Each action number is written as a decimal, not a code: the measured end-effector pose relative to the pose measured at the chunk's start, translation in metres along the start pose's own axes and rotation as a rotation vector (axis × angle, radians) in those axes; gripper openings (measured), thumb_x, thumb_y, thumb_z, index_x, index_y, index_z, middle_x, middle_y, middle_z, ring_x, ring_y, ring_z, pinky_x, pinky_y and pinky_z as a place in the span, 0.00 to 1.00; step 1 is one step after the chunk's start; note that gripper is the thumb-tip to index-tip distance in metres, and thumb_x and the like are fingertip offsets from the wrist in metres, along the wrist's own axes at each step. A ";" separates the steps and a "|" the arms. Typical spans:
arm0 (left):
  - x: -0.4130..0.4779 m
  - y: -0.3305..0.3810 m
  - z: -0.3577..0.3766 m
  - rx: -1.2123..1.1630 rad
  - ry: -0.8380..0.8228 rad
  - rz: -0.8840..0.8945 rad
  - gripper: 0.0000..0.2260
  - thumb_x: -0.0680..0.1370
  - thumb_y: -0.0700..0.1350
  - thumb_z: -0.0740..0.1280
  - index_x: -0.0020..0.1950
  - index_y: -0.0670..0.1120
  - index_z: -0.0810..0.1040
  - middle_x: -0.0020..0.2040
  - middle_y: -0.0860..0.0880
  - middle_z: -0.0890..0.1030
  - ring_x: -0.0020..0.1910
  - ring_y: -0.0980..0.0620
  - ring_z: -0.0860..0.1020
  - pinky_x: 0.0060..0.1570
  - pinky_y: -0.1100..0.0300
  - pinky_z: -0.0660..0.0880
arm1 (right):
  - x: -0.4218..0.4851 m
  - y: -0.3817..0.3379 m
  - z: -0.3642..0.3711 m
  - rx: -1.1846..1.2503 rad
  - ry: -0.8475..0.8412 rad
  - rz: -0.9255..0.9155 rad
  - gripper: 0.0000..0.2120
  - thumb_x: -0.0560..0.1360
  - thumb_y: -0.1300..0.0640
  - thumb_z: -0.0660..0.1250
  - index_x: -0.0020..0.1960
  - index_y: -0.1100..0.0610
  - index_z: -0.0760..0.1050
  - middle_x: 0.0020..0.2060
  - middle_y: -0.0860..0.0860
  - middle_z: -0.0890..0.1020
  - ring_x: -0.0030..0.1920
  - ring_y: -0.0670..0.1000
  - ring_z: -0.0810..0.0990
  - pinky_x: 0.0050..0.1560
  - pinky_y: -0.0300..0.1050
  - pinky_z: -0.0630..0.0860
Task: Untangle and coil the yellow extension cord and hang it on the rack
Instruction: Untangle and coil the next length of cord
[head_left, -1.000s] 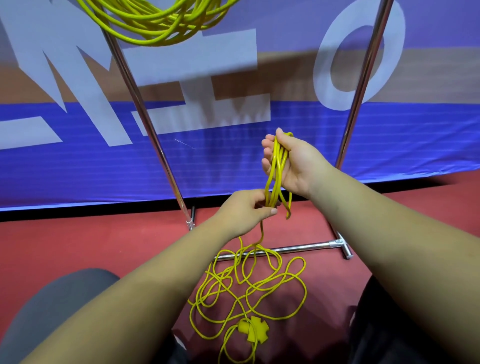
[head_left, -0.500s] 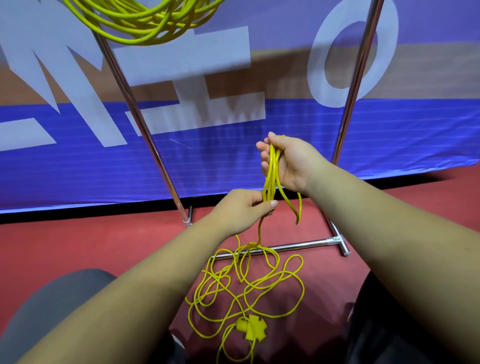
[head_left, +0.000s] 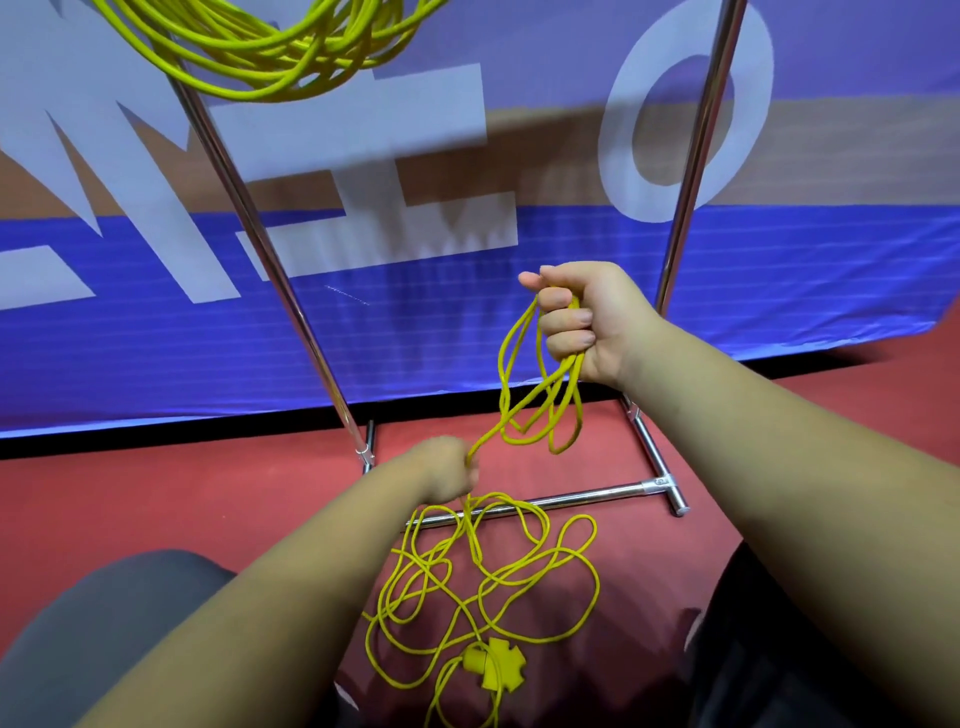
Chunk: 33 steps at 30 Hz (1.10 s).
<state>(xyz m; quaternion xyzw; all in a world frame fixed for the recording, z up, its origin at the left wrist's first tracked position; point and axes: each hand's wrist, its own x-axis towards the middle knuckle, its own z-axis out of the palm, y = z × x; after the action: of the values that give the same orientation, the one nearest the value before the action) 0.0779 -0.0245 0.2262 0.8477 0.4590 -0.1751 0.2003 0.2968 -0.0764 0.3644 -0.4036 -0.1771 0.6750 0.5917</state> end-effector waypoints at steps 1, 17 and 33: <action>0.000 -0.008 0.003 0.087 -0.097 -0.010 0.09 0.81 0.42 0.64 0.56 0.44 0.83 0.53 0.44 0.84 0.54 0.42 0.81 0.51 0.55 0.75 | -0.002 -0.003 -0.002 -0.002 0.000 -0.002 0.10 0.84 0.55 0.62 0.61 0.59 0.76 0.30 0.44 0.65 0.22 0.42 0.58 0.18 0.36 0.53; -0.009 -0.021 -0.070 -0.518 0.306 -0.105 0.09 0.79 0.42 0.69 0.40 0.42 0.84 0.32 0.46 0.83 0.27 0.50 0.78 0.33 0.61 0.76 | -0.006 0.002 -0.006 -0.528 0.003 -0.018 0.10 0.84 0.48 0.64 0.53 0.53 0.80 0.29 0.45 0.58 0.24 0.44 0.52 0.21 0.37 0.51; -0.102 -0.017 -0.176 -0.205 1.175 0.399 0.10 0.78 0.41 0.70 0.55 0.52 0.85 0.48 0.51 0.79 0.49 0.52 0.79 0.51 0.56 0.75 | 0.011 0.031 -0.003 -0.717 0.131 -0.132 0.09 0.82 0.50 0.67 0.52 0.55 0.80 0.28 0.48 0.63 0.25 0.48 0.56 0.26 0.38 0.55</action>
<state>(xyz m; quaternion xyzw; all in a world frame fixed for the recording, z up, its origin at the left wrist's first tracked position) 0.0307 0.0004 0.4235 0.8481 0.3399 0.4057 0.0235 0.2785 -0.0743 0.3367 -0.6152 -0.3898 0.5033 0.4651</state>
